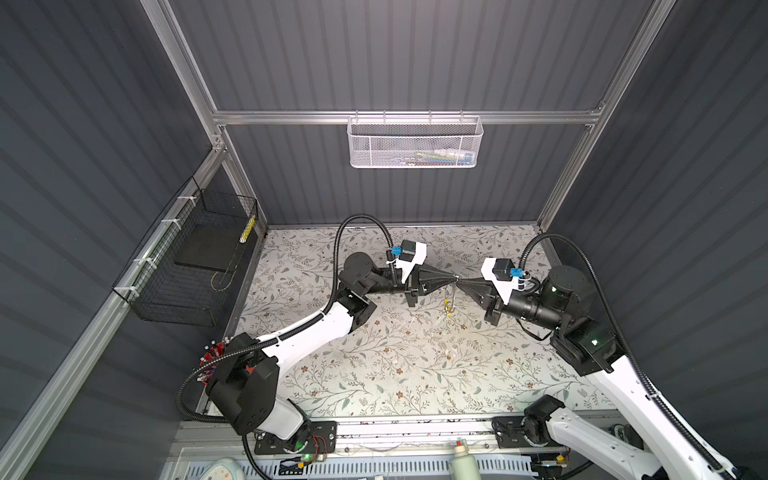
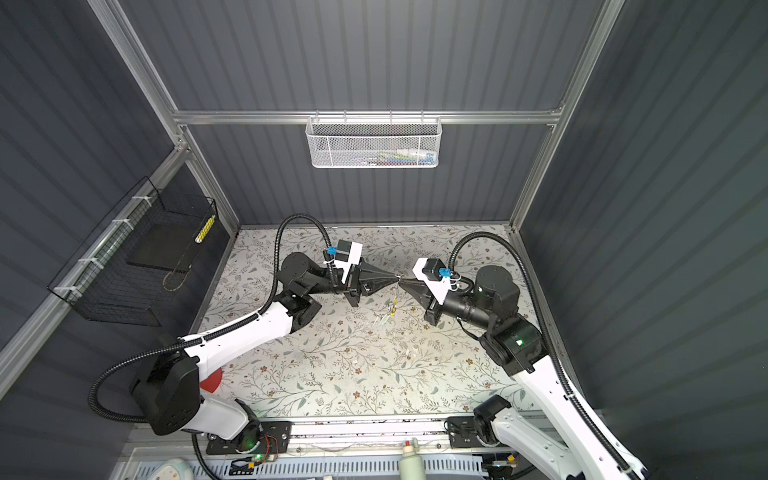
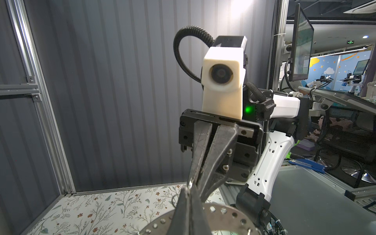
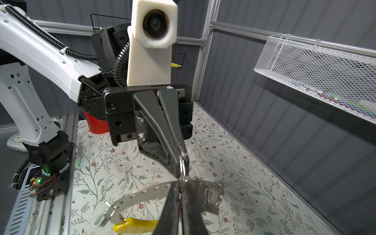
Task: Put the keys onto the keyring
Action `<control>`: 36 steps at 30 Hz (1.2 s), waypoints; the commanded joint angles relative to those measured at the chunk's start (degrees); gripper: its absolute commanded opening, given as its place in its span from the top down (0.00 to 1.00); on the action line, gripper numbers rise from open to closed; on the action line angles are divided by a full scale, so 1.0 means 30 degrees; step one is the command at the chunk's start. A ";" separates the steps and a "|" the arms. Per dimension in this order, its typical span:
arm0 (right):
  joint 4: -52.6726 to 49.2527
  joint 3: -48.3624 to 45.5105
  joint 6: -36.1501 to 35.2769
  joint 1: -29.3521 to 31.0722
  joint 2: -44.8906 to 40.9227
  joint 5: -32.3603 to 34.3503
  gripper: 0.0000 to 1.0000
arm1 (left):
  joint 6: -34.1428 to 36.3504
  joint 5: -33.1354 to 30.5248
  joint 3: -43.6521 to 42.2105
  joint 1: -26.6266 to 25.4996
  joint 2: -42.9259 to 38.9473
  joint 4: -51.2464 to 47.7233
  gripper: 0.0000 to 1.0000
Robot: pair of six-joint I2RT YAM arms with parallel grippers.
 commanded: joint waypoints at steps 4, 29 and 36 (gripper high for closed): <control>0.1015 0.0109 0.0163 -0.0002 0.0058 -0.0293 0.96 | 0.0893 0.0842 0.0686 -0.0159 0.0020 -0.1127 1.00; -0.5356 0.2360 -0.0926 -0.0108 0.1701 -0.0387 1.00 | 1.8251 -0.2508 0.6648 -0.0175 -0.1537 -2.3417 0.74; -0.6701 0.3128 -0.1385 -0.0117 0.2397 -0.0721 1.00 | 2.1292 -0.4851 0.8679 -0.0768 -0.1166 -2.7011 0.74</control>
